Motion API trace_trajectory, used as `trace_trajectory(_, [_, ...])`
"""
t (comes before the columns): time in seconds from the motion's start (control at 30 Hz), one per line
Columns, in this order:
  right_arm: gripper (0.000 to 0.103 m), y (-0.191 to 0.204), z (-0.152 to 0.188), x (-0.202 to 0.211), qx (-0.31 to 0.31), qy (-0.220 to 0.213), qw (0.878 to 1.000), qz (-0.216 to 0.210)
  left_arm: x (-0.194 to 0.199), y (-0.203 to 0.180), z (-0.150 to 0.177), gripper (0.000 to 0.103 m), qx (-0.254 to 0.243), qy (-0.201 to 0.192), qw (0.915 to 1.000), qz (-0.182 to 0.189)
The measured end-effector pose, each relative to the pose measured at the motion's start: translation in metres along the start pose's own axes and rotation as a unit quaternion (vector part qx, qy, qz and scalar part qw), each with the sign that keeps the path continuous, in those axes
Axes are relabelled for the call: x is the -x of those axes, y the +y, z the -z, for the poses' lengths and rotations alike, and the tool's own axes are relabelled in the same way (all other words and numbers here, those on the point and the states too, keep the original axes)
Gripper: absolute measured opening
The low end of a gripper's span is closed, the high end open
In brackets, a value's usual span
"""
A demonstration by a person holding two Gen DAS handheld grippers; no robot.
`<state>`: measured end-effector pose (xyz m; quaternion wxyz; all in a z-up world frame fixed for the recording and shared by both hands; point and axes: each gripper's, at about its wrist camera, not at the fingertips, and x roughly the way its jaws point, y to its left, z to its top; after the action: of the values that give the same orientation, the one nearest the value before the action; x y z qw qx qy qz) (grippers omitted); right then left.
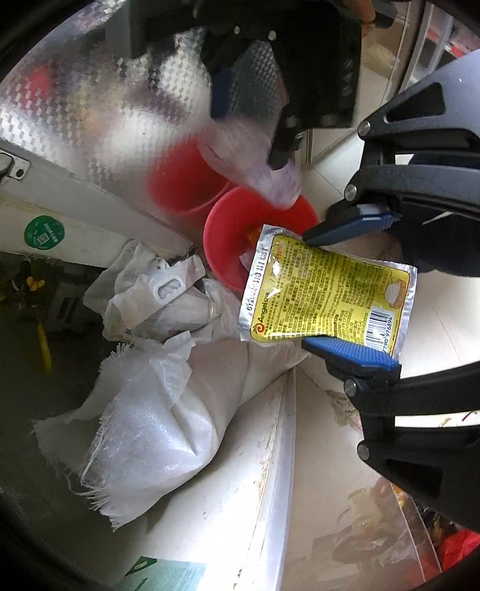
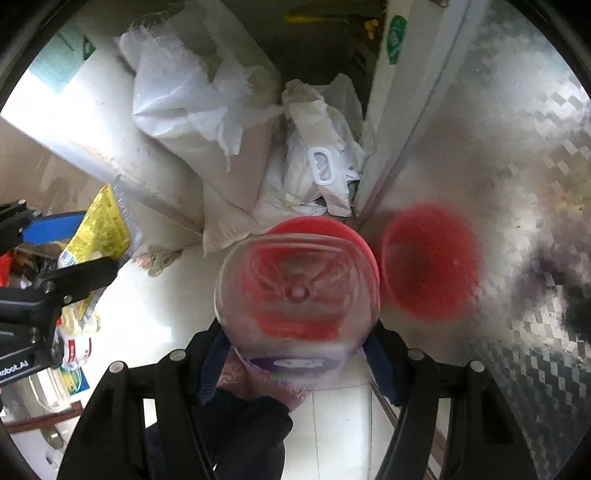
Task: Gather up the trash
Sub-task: 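Open the right tool dropping the juice bottle into the bin while the left holds the packet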
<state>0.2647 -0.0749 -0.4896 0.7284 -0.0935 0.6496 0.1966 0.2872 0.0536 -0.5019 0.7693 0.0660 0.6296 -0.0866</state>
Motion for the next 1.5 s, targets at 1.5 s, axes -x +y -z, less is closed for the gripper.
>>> trace_trajectory(1.5, [0.102,-0.023,0.040,0.040,-0.153,-0.060,0.980,0.108,-0.033,-0.055,-0.038,0.050,-0.090,0.008,0.9941,0.059])
